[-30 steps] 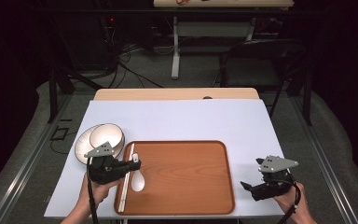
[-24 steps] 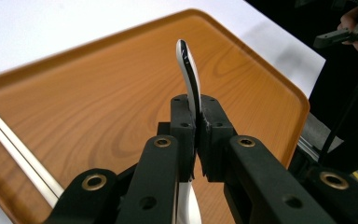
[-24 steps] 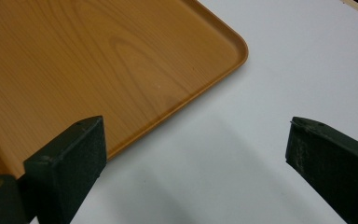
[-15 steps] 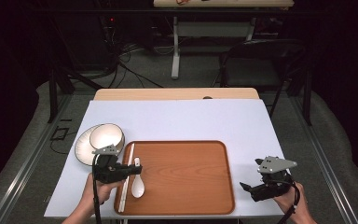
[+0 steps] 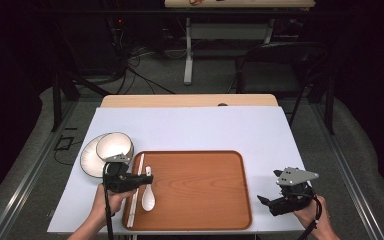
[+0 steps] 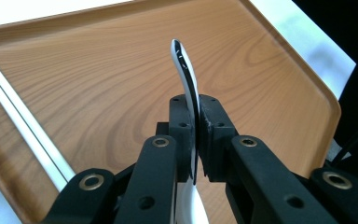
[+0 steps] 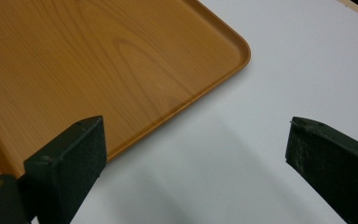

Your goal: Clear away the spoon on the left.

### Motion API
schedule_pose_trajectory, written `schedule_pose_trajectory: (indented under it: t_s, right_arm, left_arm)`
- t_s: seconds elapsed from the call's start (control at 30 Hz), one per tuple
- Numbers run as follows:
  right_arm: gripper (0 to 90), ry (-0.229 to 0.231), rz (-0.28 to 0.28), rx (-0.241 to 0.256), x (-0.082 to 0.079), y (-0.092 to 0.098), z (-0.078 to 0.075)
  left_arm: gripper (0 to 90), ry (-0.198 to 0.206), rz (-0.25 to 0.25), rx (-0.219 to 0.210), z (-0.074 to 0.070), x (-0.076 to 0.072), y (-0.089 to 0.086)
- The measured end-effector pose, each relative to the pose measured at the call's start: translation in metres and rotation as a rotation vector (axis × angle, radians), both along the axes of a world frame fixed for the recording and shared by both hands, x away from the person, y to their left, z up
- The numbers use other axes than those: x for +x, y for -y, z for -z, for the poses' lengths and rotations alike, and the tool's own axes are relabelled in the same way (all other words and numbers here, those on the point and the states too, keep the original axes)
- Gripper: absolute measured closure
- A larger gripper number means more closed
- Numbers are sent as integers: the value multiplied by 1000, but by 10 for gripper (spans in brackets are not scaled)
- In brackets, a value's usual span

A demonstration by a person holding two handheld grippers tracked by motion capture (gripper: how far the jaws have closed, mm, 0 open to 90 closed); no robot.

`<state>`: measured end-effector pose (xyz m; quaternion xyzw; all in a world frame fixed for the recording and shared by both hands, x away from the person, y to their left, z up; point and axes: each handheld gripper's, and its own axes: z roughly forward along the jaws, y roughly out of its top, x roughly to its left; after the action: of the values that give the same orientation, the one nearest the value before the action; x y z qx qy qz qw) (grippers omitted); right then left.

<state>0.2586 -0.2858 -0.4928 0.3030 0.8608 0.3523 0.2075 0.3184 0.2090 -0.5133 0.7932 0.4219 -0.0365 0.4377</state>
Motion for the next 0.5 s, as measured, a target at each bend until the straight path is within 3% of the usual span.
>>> schedule_pose_trajectory:
  t_s: [0.1,0.5]
  right_arm:
    - [45,2,-1,-2,1,-1,0]
    - [45,0,-1,4,1,0,-1]
  left_arm:
    - [835,7,-20,-11,4,3,-2]
    - [793,-8,-91,29,15,14,-4]
